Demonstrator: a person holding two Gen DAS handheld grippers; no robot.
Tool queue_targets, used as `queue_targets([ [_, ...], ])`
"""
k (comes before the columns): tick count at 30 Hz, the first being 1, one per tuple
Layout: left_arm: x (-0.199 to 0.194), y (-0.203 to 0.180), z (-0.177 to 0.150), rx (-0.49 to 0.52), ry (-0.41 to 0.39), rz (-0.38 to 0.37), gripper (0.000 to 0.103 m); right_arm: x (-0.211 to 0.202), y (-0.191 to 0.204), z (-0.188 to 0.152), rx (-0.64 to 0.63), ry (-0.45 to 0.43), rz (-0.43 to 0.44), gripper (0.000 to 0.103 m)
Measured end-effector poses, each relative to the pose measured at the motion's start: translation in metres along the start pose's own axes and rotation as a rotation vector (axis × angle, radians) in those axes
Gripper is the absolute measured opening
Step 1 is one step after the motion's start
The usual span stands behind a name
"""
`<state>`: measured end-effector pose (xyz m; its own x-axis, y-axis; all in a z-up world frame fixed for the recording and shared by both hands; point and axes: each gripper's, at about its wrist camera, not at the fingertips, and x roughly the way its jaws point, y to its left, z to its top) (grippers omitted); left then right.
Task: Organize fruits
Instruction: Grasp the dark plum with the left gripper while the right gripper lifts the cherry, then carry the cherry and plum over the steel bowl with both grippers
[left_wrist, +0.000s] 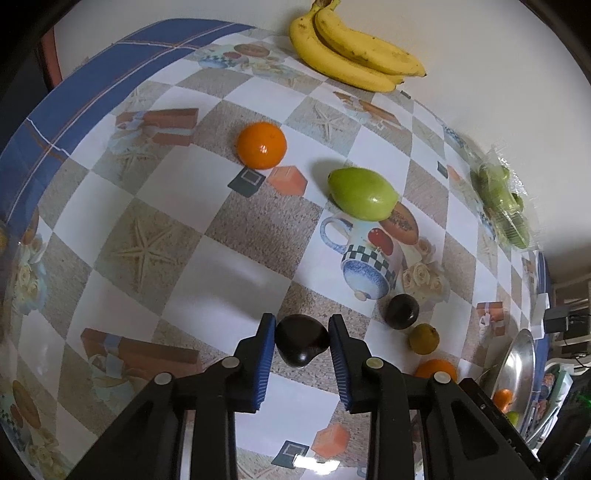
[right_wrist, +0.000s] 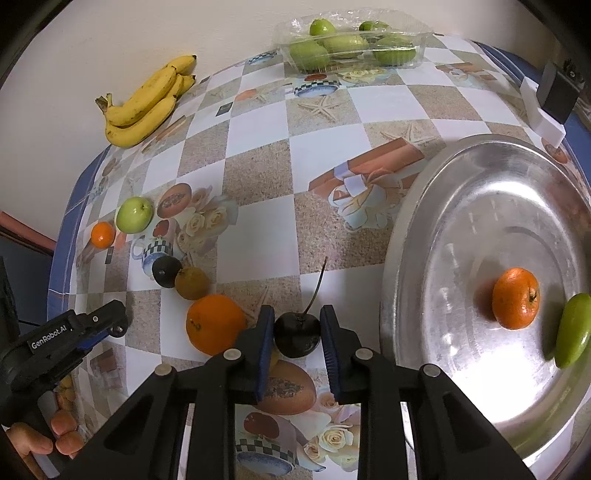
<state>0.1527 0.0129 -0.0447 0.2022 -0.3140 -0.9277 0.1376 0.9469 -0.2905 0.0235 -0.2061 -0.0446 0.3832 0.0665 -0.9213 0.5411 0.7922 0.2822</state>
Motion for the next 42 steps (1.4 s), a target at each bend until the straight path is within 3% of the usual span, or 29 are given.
queue_targets([
  [15, -0.048, -0.012, 0.008, 0.017, -0.108, 0.013, 0.031, -0.047, -0.001, 0.011, 0.023, -0.089, 0.069, 0.026],
  [23, -0.062, -0.024, 0.004, 0.029, -0.14, 0.02, 0.031, -0.058, -0.015, 0.013, 0.037, -0.097, 0.006, 0.026],
  [42, -0.047, -0.087, -0.023, 0.131, -0.108, 0.018, 0.031, -0.074, -0.093, 0.02, 0.183, -0.119, -0.051, 0.026],
])
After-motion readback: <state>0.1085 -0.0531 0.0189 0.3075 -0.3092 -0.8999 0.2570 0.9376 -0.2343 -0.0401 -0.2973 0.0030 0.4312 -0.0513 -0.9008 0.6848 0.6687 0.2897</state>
